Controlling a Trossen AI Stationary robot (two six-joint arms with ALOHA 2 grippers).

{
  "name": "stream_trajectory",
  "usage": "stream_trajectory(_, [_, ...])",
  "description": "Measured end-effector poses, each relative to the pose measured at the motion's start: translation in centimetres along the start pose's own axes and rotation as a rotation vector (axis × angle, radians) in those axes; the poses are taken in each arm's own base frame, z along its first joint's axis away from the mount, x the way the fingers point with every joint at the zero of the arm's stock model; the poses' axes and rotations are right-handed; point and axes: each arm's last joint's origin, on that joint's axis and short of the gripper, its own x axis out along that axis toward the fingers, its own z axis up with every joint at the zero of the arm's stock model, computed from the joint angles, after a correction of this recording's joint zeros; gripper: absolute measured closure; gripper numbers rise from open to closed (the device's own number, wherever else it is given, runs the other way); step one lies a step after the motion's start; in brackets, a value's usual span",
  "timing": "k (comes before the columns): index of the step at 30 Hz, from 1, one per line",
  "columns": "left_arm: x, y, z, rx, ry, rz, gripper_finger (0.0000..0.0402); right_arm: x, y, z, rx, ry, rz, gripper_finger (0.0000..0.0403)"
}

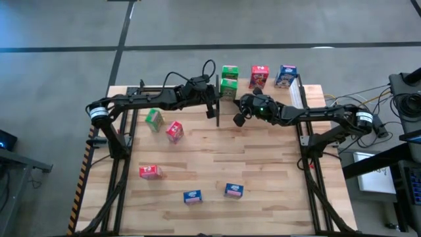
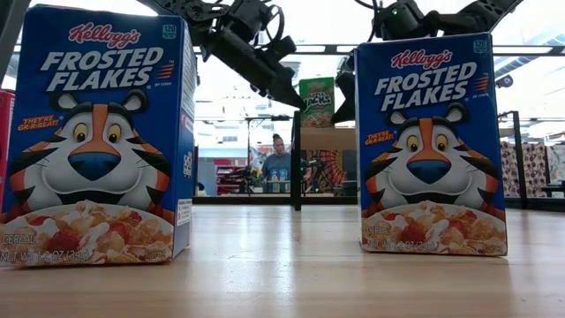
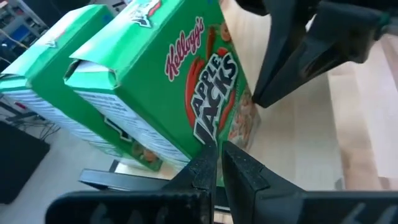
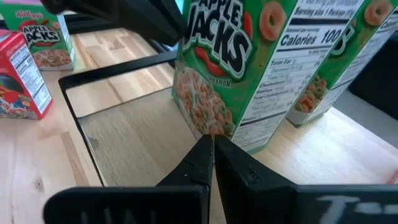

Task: Stack cereal on shelf
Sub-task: Put the bottom green cereal box on the shelf aligned with other green cereal boxes, then put the right blue cereal box on the shelf aligned with other blue cereal boxes

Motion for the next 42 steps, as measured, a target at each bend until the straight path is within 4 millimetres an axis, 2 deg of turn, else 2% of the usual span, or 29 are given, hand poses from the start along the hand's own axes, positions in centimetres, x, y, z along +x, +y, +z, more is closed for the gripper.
stream_trajectory(7, [0.0, 0.1, 0.0, 0.001, -0.002, 0.003, 0.0394, 0.0, 0.0, 0.0, -0.001, 0.001, -0.004, 0.0394])
stream_trajectory(12, [0.0, 0.1, 0.0, -0.004, -0.003, 0.003, 0.0394, 0.0, -0.2, 0.0, 0.0, 0.002, -0.08, 0.0394])
stream_trajectory(22, [0.0, 0.1, 0.0, -0.011, -0.003, 0.002, 0.0394, -0.1, -0.2, 0.0, -0.001, 0.003, -0.077, 0.0394])
stream_trajectory(26, [-0.2, -0.3, 0.0, -0.007, 0.015, -0.015, 0.0394, -0.7, 0.1, 0.4, -0.003, -0.009, -0.054, 0.0394])
stream_trajectory(32, [-2.1, -0.8, 0.8, 0.007, 0.025, -0.096, 0.0394, -2.6, 1.0, 1.1, -0.004, -0.021, -0.002, 0.0394])
stream_trajectory(38, [-5.0, -1.2, 1.7, 0.005, -0.037, -0.221, 0.0394, -4.8, 2.8, 1.8, -0.006, -0.055, 0.087, 0.0394])
stream_trajectory(42, [-7.1, -1.9, 1.2, 0.008, -0.06, -0.243, 0.0394, -6.2, 4.1, 2.2, 0.023, -0.073, 0.2, 0.0394])
